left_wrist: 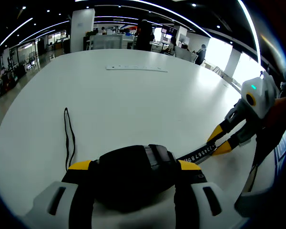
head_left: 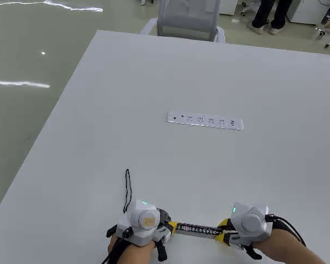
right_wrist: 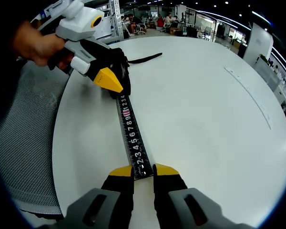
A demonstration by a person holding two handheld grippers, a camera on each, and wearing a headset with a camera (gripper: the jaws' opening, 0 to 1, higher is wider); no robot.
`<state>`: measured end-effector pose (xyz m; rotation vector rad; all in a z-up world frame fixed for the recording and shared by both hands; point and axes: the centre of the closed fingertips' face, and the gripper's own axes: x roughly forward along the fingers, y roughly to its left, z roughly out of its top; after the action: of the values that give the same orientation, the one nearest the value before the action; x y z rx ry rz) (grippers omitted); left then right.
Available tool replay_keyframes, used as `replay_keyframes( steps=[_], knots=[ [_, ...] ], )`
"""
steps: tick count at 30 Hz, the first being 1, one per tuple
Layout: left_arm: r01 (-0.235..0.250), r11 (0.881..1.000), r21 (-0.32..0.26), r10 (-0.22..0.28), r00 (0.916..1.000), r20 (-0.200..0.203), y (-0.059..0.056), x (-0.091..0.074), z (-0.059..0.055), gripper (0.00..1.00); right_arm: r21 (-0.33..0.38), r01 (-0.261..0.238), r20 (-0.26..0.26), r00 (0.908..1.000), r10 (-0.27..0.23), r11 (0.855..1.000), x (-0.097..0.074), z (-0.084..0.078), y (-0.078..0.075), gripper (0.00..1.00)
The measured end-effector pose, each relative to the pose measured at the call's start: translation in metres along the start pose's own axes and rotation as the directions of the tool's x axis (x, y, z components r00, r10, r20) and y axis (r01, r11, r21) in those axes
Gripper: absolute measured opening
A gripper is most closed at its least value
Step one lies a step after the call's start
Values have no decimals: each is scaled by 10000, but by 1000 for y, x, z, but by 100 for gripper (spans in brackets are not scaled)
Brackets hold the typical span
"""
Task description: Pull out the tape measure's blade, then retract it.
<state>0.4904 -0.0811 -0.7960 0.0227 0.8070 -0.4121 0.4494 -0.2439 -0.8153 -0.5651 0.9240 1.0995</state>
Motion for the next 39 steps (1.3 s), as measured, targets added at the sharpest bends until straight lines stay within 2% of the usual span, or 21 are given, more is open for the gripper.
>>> replay_keyframes(
  steps=[39],
  knots=[
    [0, 10000, -36, 0, 10000, -33, 1, 1, -1, 65, -67, -76, 96, 9999, 76, 9999, 8, 10, 3, 14]
  ],
)
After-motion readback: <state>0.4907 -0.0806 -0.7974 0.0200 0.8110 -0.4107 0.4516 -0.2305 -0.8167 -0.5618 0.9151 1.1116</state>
